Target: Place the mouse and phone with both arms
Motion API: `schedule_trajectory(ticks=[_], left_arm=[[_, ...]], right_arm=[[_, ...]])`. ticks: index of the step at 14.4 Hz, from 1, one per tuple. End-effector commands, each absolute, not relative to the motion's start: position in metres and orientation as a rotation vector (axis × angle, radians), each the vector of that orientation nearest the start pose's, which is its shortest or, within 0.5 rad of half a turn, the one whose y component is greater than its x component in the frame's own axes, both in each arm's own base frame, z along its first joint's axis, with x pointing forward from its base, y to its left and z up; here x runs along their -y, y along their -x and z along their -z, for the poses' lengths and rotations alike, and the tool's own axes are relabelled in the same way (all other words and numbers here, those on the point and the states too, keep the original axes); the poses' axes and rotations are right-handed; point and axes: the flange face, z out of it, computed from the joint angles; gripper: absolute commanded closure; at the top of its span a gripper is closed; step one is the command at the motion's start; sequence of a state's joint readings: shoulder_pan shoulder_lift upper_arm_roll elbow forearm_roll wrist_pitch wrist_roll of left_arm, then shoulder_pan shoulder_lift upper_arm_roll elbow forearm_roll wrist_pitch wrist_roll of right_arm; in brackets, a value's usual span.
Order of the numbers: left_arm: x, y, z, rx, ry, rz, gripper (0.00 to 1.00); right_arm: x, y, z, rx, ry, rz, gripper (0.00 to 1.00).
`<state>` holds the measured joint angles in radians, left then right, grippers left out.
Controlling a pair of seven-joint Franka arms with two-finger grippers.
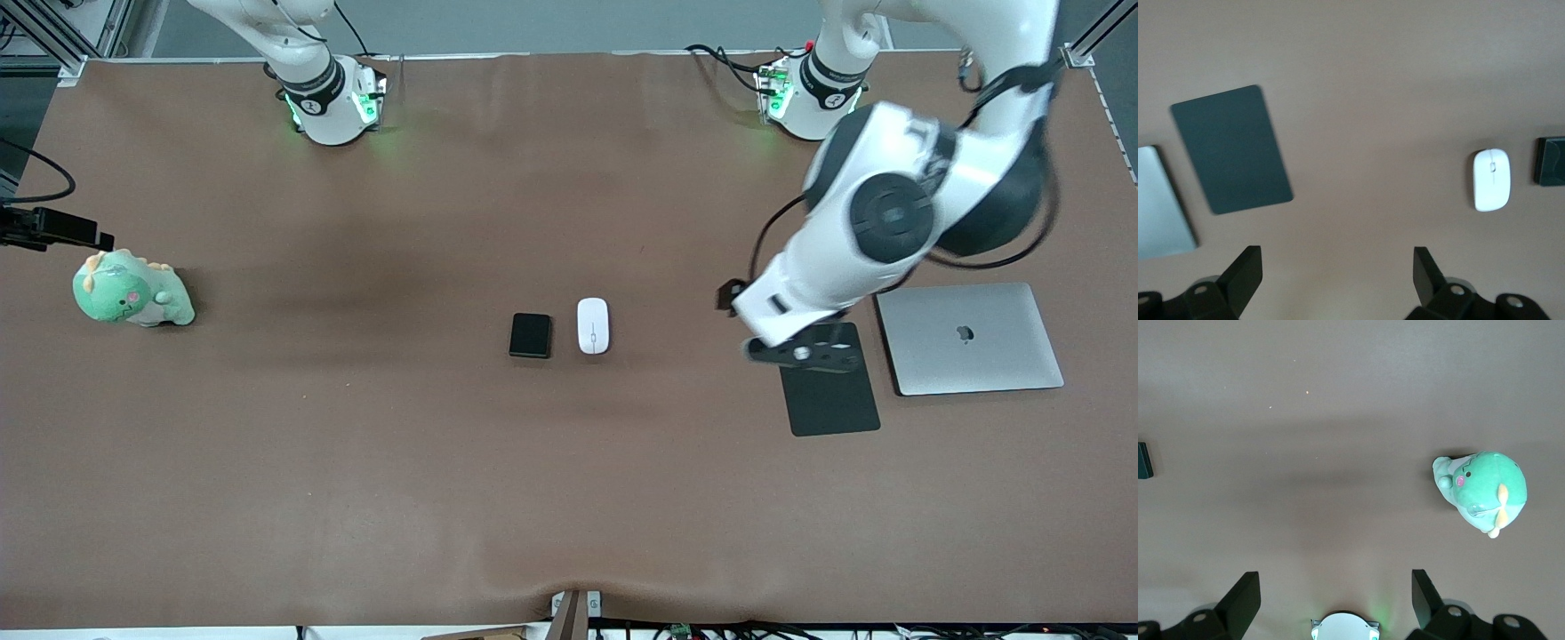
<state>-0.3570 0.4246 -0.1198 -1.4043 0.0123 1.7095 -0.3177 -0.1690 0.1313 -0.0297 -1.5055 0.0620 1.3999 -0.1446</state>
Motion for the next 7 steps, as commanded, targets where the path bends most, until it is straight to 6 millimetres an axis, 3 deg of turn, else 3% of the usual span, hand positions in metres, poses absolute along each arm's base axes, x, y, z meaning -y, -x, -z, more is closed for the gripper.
schedule_trajectory(ticks=[1, 5, 7], left_arm=[[0.344, -0.601, -0.415, -0.188, 3.139, -0.16, 0.0], [0.43, -0.573, -0.341, -0.056, 3.151, -0.104, 0.0], [0.457, -0.557, -0.304, 0.042, 3.144, -0.116, 0.0]], right_arm=[[0.101, -0.576, -0.546, -0.061, 3.022, -0.365, 0.0], [0.098, -0.589, -0.523, -0.055, 3.012, -0.379, 0.0], [0.095, -0.595, -0.513, -0.052, 3.014, -0.38, 0.0]])
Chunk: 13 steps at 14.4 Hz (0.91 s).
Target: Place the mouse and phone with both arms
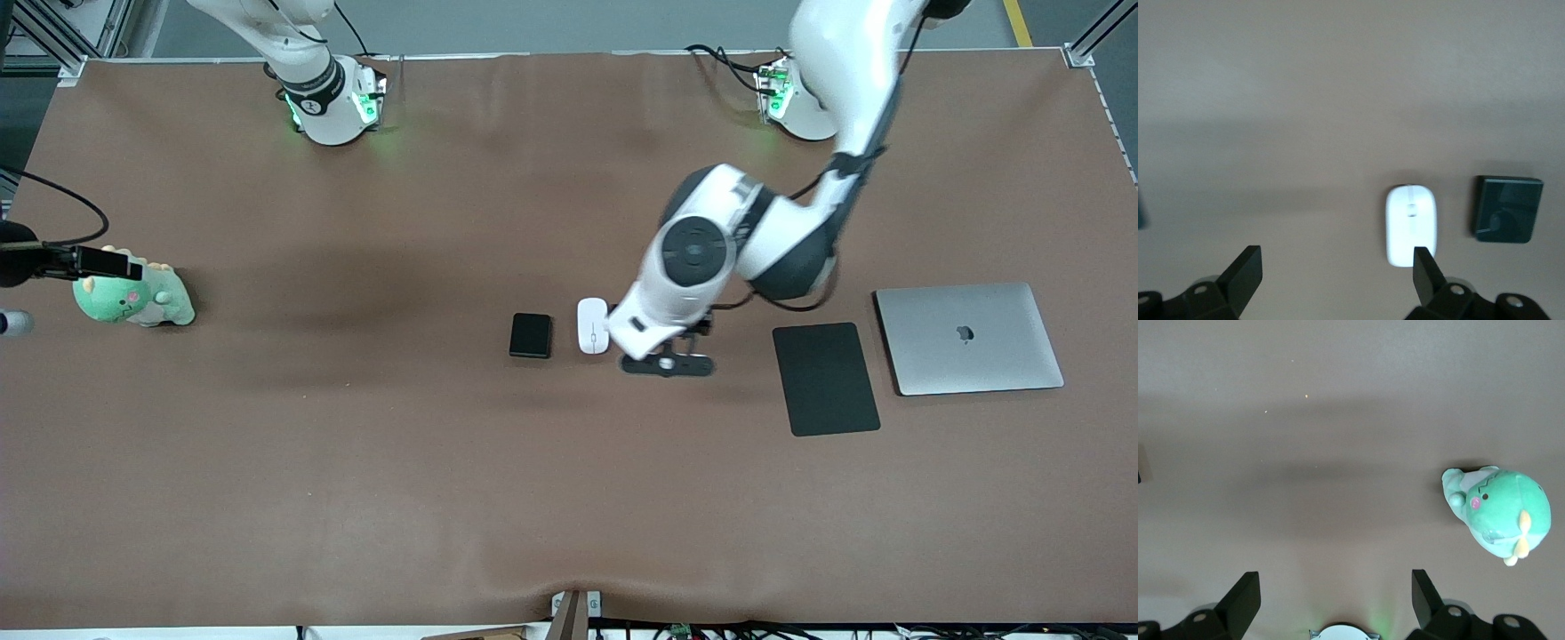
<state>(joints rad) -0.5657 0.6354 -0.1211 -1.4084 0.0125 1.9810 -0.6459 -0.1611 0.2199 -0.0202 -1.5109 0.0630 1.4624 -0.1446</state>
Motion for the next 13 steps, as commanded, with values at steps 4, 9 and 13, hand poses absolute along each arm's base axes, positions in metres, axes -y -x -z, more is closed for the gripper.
schedule_trajectory(ticks=[4, 9, 13], left_arm=[[0.485, -0.517, -0.248, -0.001, 3.121, -0.148, 0.0], [0.487, -0.492, -0.195, -0.004, 3.155, -0.065, 0.0], [0.488, -0.488, -0.177, 0.003, 3.152, -0.063, 0.06]], right_arm=[[0.077, -0.613, -0.48, -0.076, 3.021, -0.399, 0.0], [0.026, -0.631, -0.455, -0.104, 3.045, -0.392, 0.0], [-0.033, -0.638, -0.449, -0.178, 3.073, -0.361, 0.0]])
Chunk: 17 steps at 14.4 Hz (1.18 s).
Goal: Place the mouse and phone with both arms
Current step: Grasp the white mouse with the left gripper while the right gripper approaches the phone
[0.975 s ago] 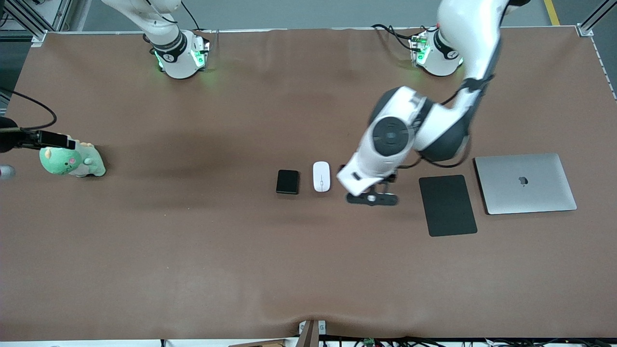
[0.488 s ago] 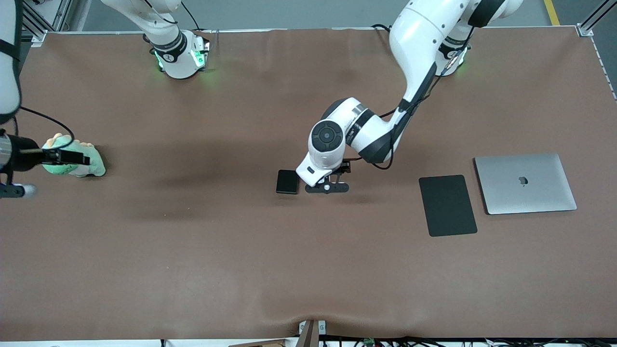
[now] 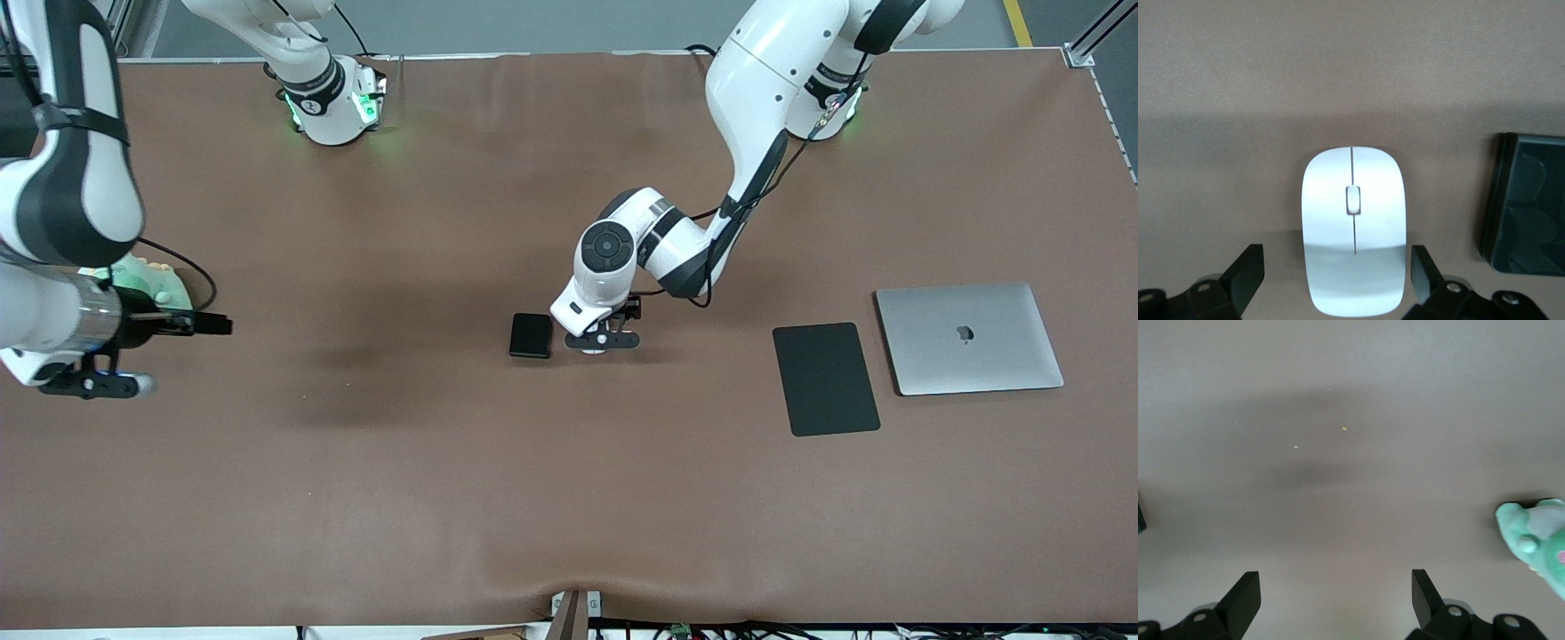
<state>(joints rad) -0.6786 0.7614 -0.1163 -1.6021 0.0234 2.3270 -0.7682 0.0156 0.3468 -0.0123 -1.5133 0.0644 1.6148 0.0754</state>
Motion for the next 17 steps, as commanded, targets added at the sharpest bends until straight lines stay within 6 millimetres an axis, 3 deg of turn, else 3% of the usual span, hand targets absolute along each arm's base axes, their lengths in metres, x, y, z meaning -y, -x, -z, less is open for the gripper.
schedule_trajectory(ticks=[1, 3, 4, 8, 10, 12, 14, 17], left_arm=[[0.491, -0.484, -0.175, 0.007, 3.151, -0.068, 0.09], [0.494, -0.481, -0.173, 0.015, 3.148, -0.071, 0.21], [0.494, -0.481, -0.173, 0.022, 3.147, -0.071, 0.34], [0.495, -0.485, -0.185, 0.038, 3.152, -0.049, 0.99], [0.472, -0.51, -0.207, 0.076, 3.139, 0.001, 1.0], [0.444, -0.535, -0.24, 0.139, 3.128, 0.016, 1.0], [0.403, -0.566, -0.269, 0.21, 3.123, 0.028, 1.0], [0.314, -0.614, -0.298, 0.264, 3.104, 0.013, 1.0]], right_arm=[[-0.041, -0.639, -0.446, -0.177, 3.072, -0.362, 0.0], [-0.06, -0.641, -0.44, -0.152, 3.039, -0.365, 0.0], [-0.065, -0.642, -0.437, -0.147, 3.027, -0.359, 0.0], [-0.097, -0.646, -0.426, -0.089, 3.018, -0.337, 0.0], [-0.118, -0.646, -0.419, -0.045, 3.022, -0.325, 0.0], [-0.139, -0.646, -0.414, -0.059, 3.029, -0.308, 0.0], [-0.173, -0.644, -0.405, -0.154, 3.04, -0.293, 0.0], [-0.221, -0.638, -0.385, -0.154, 3.051, -0.277, 0.0]])
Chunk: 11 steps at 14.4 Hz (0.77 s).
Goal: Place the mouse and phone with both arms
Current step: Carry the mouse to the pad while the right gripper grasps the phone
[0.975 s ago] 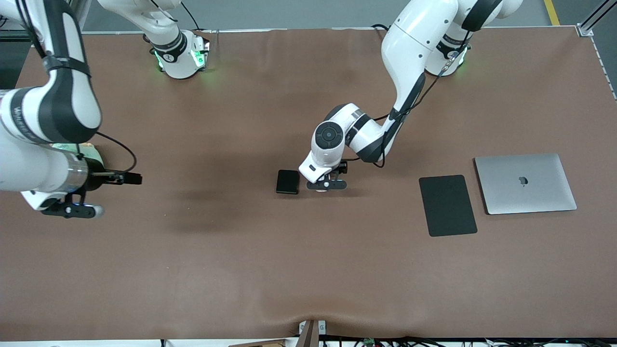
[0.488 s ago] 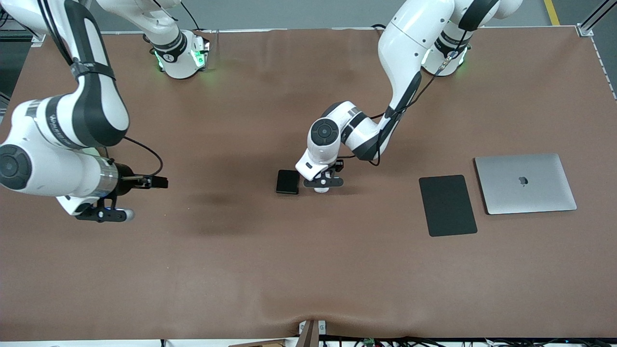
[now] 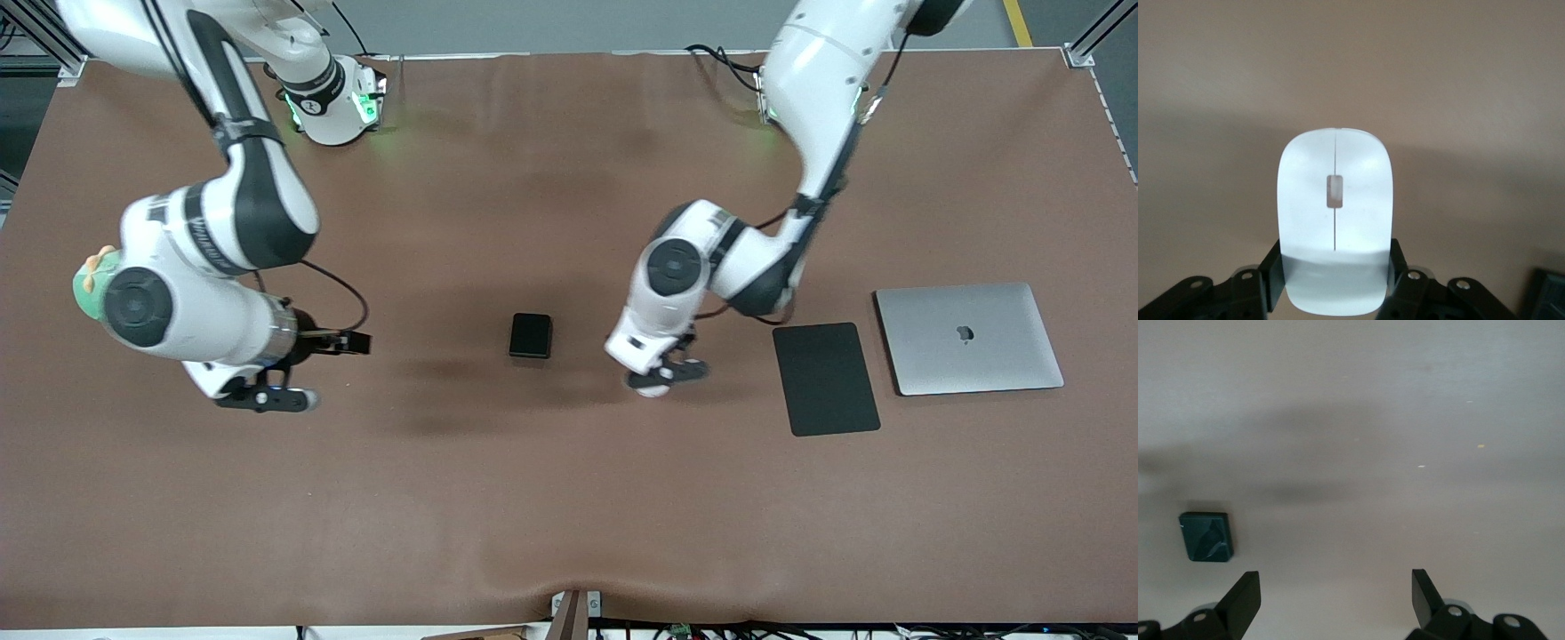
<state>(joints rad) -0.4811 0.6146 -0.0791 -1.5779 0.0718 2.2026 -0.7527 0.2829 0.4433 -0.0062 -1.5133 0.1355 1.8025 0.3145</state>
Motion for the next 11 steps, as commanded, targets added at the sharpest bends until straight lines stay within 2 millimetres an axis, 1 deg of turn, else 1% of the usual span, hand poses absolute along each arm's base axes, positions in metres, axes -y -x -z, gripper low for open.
schedule_trajectory(ticks=[1, 2, 3, 4, 5, 7, 8, 9, 10, 11], left_arm=[[0.286, -0.624, -0.297, 0.282, 3.088, -0.017, 1.0], [0.255, -0.635, -0.297, 0.316, 3.079, -0.034, 1.0], [0.229, -0.64, -0.29, 0.33, 3.065, -0.051, 1.0], [0.206, -0.643, -0.281, 0.296, 3.028, -0.052, 1.0], [0.183, -0.645, -0.271, 0.277, 2.984, -0.045, 1.0], [0.136, -0.649, -0.254, 0.3, 2.935, -0.049, 1.0], [0.12, -0.646, -0.242, 0.285, 2.943, -0.055, 1.0], [0.108, -0.642, -0.232, 0.255, 2.96, -0.043, 1.0], [0.087, -0.639, -0.223, 0.25, 2.977, -0.031, 1.0], [0.074, -0.636, -0.217, 0.235, 2.99, -0.018, 1.0]], right_arm=[[-0.233, -0.636, -0.376, -0.178, 3.055, -0.277, 0.0], [-0.249, -0.634, -0.369, -0.171, 3.057, -0.264, 0.0], [-0.266, -0.63, -0.361, -0.144, 3.06, -0.256, 0.0], [-0.279, -0.626, -0.353, -0.134, 3.064, -0.255, 0.0], [-0.286, -0.625, -0.347, -0.131, 3.058, -0.253, 0.0], [-0.319, -0.616, -0.326, -0.108, 3.016, -0.264, 0.0], [-0.329, -0.612, -0.316, -0.091, 3.017, -0.266, 0.0], [-0.335, -0.611, -0.31, -0.081, 3.017, -0.258, 0.0], [-0.344, -0.607, -0.302, -0.061, 3.021, -0.26, 0.0], [-0.354, -0.602, -0.293, -0.05, 3.026, -0.268, 0.0]])
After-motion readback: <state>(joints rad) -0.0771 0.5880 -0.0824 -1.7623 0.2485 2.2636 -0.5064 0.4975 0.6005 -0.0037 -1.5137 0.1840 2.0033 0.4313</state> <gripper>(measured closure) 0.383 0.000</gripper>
